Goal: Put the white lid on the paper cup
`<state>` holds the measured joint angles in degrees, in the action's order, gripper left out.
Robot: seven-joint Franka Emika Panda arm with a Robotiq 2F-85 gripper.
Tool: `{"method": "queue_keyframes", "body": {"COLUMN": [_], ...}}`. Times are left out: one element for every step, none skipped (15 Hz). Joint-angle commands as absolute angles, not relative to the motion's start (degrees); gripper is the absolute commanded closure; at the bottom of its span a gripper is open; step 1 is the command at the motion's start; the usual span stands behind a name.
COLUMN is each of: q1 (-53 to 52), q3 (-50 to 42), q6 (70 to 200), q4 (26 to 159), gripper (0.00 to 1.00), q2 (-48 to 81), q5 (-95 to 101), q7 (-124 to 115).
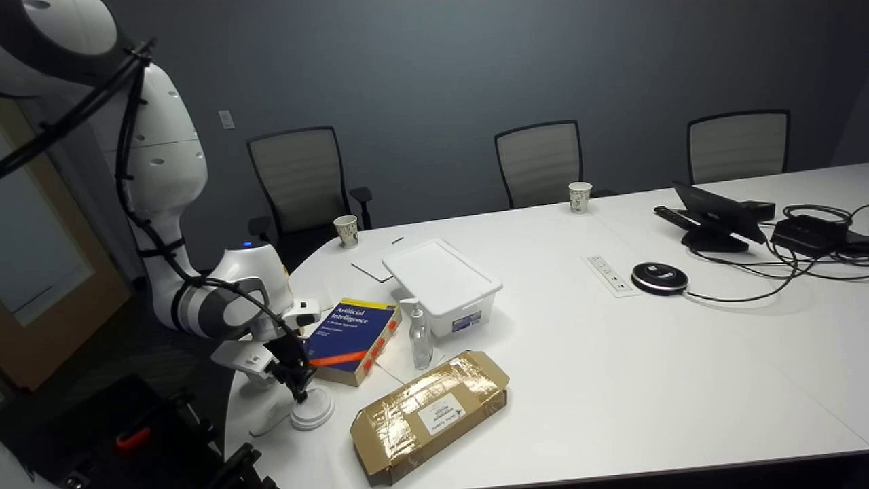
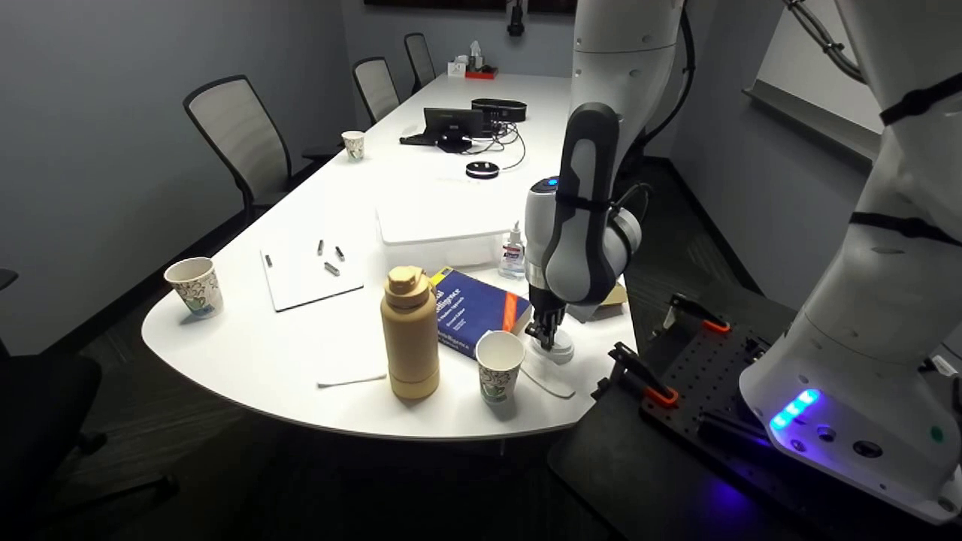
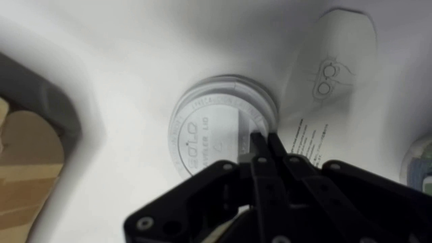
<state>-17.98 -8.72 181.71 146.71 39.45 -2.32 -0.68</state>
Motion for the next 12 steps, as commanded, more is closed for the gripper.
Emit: {"method": "queue_keyframes", "body": {"q1": [-21.04,-22.47,-23.74,-25.45,-27.24,-30.26,-32.72,-35.19,-37.52,-39.75,-41.63,-43.42], "q3": [-10.69,-11.71,-12.63,-13.96,-15.38,-17.61,-19.40,-21.13,-22.92,-24.37,-25.48,-26.47], "q6": [176.47,175.61,174.72,173.91,173.16,172.33,171.30,170.34,169.37,167.98,166.62,164.89], "q4": [148.13,148.50,148.82,149.09,149.25,149.62,149.84,150.17,150.35,150.63,151.06,151.37], "gripper": [0.99,0.99,0.99,0.99,0.99,0.99,0.99,0.99,0.99,0.99,0.99,0.99], "q2": [33.65,32.32,30.98,29.77,28.85,27.67,26.51,25.40,24.54,23.35,21.92,20.56], "q5": [-2.75,-2.66,-2.42,-2.14,-1.70,-1.12,-0.35,0.58,1.83,2.96,4.14,5.61], "q7": [-4.05,-5.17,-6.35,-7.64,-9.12,-11.03,-12.79,-14.70,-16.72,-18.69,-20.51,-22.52]}}
